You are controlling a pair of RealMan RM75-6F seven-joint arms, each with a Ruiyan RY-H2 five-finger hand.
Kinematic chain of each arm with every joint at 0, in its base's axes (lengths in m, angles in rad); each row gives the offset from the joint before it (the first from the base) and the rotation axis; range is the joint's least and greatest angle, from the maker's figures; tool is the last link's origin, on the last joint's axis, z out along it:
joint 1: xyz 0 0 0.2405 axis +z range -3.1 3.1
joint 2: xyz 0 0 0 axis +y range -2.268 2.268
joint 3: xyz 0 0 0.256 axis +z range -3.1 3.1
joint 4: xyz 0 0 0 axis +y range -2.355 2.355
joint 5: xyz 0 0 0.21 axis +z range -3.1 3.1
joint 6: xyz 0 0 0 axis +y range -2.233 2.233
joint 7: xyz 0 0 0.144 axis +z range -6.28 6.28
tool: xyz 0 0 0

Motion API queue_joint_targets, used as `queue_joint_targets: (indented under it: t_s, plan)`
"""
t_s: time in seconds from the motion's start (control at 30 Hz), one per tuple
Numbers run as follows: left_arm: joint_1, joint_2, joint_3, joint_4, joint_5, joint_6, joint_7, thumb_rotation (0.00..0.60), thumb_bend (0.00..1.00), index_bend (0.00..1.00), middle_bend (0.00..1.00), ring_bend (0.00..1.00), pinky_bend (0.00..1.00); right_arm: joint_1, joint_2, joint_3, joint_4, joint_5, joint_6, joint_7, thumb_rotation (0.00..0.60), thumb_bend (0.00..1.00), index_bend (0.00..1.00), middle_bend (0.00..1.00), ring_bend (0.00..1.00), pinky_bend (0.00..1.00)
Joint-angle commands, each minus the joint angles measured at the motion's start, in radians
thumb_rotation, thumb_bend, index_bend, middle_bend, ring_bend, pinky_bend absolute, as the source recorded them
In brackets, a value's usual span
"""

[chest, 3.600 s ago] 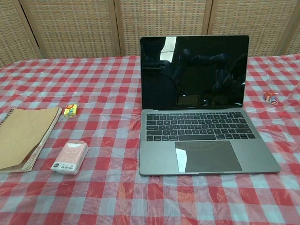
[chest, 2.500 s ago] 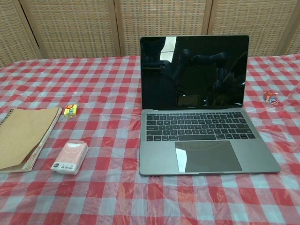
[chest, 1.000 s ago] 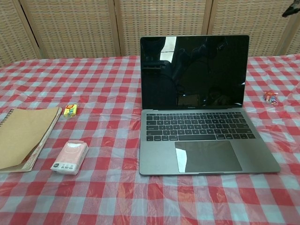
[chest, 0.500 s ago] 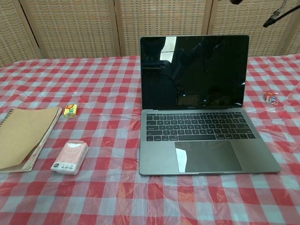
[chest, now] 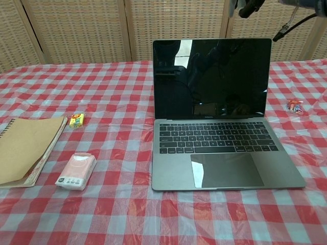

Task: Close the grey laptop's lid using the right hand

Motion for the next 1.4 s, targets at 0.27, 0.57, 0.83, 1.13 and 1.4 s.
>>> queue_joint_targets:
  t_s: [0.27, 0.57, 0.83, 1.13, 1.4]
  plan:
    - [-0.003, 0.002, 0.002, 0.002, -0.004, -0.007, -0.004, 0.600, 0.00, 0.00, 0.00, 0.00, 0.00, 0.049, -0.066, -0.015, 0.088, 0.029, -0.038, 0.007, 0.600, 1.00, 0.43, 0.31, 0.28, 0.38]
    - [-0.008, 0.001, 0.007, 0.001, -0.007, -0.020, -0.003, 0.600, 0.00, 0.00, 0.00, 0.00, 0.00, 0.062, -0.108, -0.034, 0.149, 0.036, -0.049, 0.020, 0.600, 1.00, 0.51, 0.41, 0.38, 0.41]
    - [-0.011, 0.001, 0.012, -0.004, -0.007, -0.026, 0.000, 0.600, 0.00, 0.00, 0.00, 0.00, 0.00, 0.066, -0.119, -0.041, 0.149, 0.033, -0.042, 0.017, 0.600, 1.00, 0.54, 0.46, 0.44, 0.44]
    - [-0.012, 0.002, 0.014, -0.006, -0.007, -0.029, 0.001, 0.600, 0.00, 0.00, 0.00, 0.00, 0.00, 0.069, -0.123, -0.045, 0.136, 0.029, -0.038, 0.018, 0.600, 1.00, 0.54, 0.44, 0.43, 0.44]
    - [-0.016, 0.000, 0.017, -0.004, -0.007, -0.037, 0.000, 0.600, 0.00, 0.00, 0.00, 0.00, 0.00, 0.072, -0.126, -0.051, 0.150, 0.037, -0.054, 0.018, 0.600, 1.00, 0.53, 0.44, 0.42, 0.43]
